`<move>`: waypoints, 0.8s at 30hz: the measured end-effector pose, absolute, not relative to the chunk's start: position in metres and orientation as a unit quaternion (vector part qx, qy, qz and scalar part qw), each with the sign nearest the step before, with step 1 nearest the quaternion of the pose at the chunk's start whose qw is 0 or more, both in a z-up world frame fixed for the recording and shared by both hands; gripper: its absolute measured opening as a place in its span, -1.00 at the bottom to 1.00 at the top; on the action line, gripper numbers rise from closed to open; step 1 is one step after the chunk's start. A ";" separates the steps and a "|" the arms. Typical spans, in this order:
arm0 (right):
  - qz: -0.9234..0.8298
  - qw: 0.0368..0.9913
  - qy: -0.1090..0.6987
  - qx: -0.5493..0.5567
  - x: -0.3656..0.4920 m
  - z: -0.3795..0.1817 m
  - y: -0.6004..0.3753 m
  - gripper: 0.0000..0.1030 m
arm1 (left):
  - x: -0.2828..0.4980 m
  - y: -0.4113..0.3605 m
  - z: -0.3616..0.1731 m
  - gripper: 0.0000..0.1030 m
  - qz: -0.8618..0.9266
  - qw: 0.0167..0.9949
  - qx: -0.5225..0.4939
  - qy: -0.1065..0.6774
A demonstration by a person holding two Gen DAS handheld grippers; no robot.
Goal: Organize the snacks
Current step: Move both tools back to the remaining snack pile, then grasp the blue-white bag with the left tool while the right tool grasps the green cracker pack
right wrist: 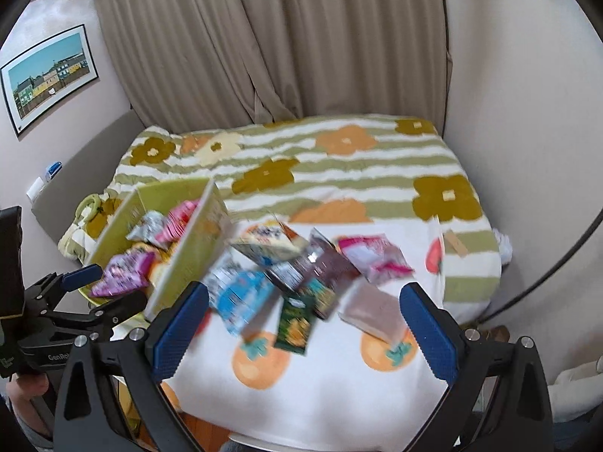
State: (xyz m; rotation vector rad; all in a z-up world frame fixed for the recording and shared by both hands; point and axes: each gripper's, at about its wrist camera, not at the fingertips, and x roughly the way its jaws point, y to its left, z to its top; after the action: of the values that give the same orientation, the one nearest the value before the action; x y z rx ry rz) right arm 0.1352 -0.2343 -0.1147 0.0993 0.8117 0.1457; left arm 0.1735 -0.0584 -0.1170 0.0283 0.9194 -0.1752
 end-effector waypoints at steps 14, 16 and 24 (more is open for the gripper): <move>0.079 0.875 0.468 0.091 0.150 -0.203 -0.264 0.97 | 0.212 -0.142 -0.220 1.00 -0.073 0.835 0.253 0.483; 0.078 0.870 0.477 0.097 0.154 -0.216 -0.264 0.97 | 0.223 -0.150 -0.234 1.00 -0.070 0.823 0.281 0.489; 0.065 0.856 0.503 0.104 0.166 -0.257 -0.264 0.97 | 0.253 -0.157 -0.264 1.00 -0.079 0.795 0.310 0.516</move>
State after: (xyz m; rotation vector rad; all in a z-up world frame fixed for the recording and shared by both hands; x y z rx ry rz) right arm 0.1657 -0.2643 -0.2574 0.2196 1.0570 0.1364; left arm 0.2534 -0.1571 -0.2638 0.6662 1.1085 -0.1701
